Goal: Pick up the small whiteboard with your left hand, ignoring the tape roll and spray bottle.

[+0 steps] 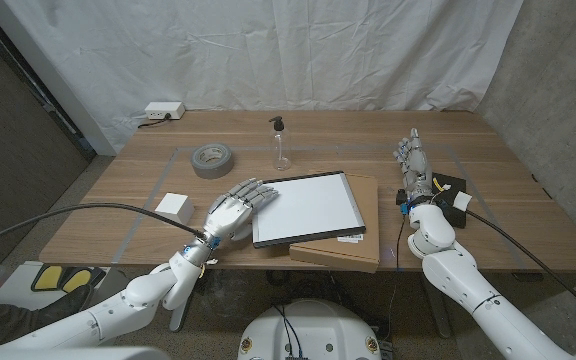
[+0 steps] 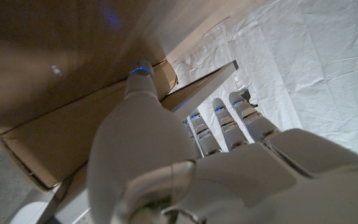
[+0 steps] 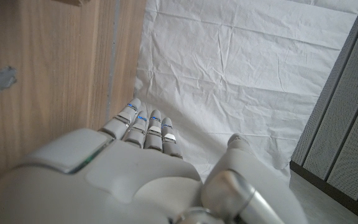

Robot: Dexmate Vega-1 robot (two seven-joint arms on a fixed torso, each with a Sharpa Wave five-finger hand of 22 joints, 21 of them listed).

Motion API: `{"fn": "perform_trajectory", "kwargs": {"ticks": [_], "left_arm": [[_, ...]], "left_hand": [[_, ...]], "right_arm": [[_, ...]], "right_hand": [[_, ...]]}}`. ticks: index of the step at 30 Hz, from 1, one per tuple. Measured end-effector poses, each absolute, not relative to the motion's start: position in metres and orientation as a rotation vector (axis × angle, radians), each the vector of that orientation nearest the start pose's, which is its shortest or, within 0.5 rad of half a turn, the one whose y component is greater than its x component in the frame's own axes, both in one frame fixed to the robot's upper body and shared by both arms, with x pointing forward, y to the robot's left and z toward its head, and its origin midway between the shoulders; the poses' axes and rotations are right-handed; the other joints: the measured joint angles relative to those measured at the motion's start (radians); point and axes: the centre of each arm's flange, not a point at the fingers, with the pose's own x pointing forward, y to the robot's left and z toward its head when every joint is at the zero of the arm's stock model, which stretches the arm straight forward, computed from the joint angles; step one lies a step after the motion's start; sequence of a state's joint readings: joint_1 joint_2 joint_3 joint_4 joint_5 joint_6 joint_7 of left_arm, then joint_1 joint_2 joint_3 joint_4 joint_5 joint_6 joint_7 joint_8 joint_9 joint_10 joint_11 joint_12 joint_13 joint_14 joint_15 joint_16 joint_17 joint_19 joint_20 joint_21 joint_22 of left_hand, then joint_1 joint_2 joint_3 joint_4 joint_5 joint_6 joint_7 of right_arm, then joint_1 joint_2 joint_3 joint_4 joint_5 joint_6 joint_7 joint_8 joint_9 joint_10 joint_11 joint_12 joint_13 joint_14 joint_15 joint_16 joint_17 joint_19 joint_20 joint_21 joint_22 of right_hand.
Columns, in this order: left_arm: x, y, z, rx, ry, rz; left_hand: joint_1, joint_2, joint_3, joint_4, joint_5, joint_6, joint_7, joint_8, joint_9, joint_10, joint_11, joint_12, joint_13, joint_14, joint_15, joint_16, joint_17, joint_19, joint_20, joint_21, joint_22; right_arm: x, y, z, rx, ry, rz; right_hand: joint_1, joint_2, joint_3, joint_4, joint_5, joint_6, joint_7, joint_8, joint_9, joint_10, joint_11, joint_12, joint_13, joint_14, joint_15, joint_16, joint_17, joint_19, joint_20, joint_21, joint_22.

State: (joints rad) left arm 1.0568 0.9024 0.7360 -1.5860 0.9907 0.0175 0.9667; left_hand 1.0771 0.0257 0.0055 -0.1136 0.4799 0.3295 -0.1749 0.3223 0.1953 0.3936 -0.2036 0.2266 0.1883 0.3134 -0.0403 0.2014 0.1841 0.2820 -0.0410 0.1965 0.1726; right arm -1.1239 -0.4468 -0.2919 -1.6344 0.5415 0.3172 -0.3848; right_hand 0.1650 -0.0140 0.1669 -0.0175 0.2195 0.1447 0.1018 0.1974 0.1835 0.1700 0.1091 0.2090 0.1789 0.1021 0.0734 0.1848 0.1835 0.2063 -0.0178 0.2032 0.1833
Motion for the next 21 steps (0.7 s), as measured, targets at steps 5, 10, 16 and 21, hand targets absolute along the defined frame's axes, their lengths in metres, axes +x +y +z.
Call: {"fn": "perform_trajectory", "kwargs": {"ticks": [5, 10, 16, 21], "left_arm": [[0.5243, 0.2439, -0.1586, 1.545, -1.251, 0.278], [0.5234, 0.2417, -0.1594, 1.531, -1.256, 0.286], [0.5219, 0.2409, -0.1587, 1.512, -1.260, 0.312], [0.5204, 0.2381, -0.1581, 1.497, -1.262, 0.326]], "left_hand": [[0.027, 0.036, 0.016, -0.003, -0.024, 0.042, 0.003, 0.007, -0.005, 0.042, 0.004, 0.000, 0.000, 0.031, -0.002, 0.000, -0.001, 0.022, 0.000, 0.008, 0.001], [0.053, 0.097, 0.045, 0.001, -0.069, 0.093, 0.018, 0.015, -0.005, 0.095, 0.012, 0.000, 0.000, 0.079, -0.003, 0.000, 0.000, 0.061, 0.000, 0.018, 0.002], [0.065, 0.133, 0.068, 0.017, -0.138, 0.165, 0.039, 0.019, -0.011, 0.162, 0.019, 0.000, 0.000, 0.152, -0.006, 0.006, 0.000, 0.118, -0.002, 0.030, 0.002], [0.070, 0.139, 0.092, 0.023, -0.195, 0.250, 0.053, 0.030, -0.018, 0.239, 0.023, 0.000, 0.000, 0.225, -0.009, 0.006, -0.003, 0.177, -0.004, 0.049, 0.007]], "right_arm": [[0.5813, -0.2725, -0.0713, 0.212, -0.642, -0.072], [0.5804, -0.2731, -0.0711, 0.213, -0.645, -0.072], [0.5790, -0.2750, -0.0710, 0.215, -0.648, -0.070], [0.5787, -0.2756, -0.0709, 0.219, -0.650, -0.065]], "right_hand": [[0.000, 0.000, 0.000, 0.000, 0.000, 0.000, 0.000, 0.000, 0.000, 0.000, 0.000, 0.000, 0.000, 0.002, -0.002, 0.000, 0.000, 0.000, 0.000, 0.000, 0.000], [0.000, 0.000, -0.004, -0.004, 0.000, 0.000, 0.000, 0.000, 0.000, 0.000, 0.000, 0.000, 0.000, 0.004, -0.004, 0.000, 0.000, 0.000, 0.000, 0.000, 0.000], [0.000, 0.000, -0.004, -0.004, 0.000, 0.000, 0.000, 0.000, 0.000, 0.000, 0.000, 0.000, 0.000, 0.004, -0.004, 0.000, 0.000, 0.000, 0.000, 0.000, 0.000], [0.000, 0.000, -0.004, -0.004, 0.000, 0.000, 0.000, 0.000, 0.000, 0.004, -0.004, 0.000, 0.000, 0.004, -0.004, 0.000, 0.000, 0.000, 0.000, 0.000, 0.000]]}}
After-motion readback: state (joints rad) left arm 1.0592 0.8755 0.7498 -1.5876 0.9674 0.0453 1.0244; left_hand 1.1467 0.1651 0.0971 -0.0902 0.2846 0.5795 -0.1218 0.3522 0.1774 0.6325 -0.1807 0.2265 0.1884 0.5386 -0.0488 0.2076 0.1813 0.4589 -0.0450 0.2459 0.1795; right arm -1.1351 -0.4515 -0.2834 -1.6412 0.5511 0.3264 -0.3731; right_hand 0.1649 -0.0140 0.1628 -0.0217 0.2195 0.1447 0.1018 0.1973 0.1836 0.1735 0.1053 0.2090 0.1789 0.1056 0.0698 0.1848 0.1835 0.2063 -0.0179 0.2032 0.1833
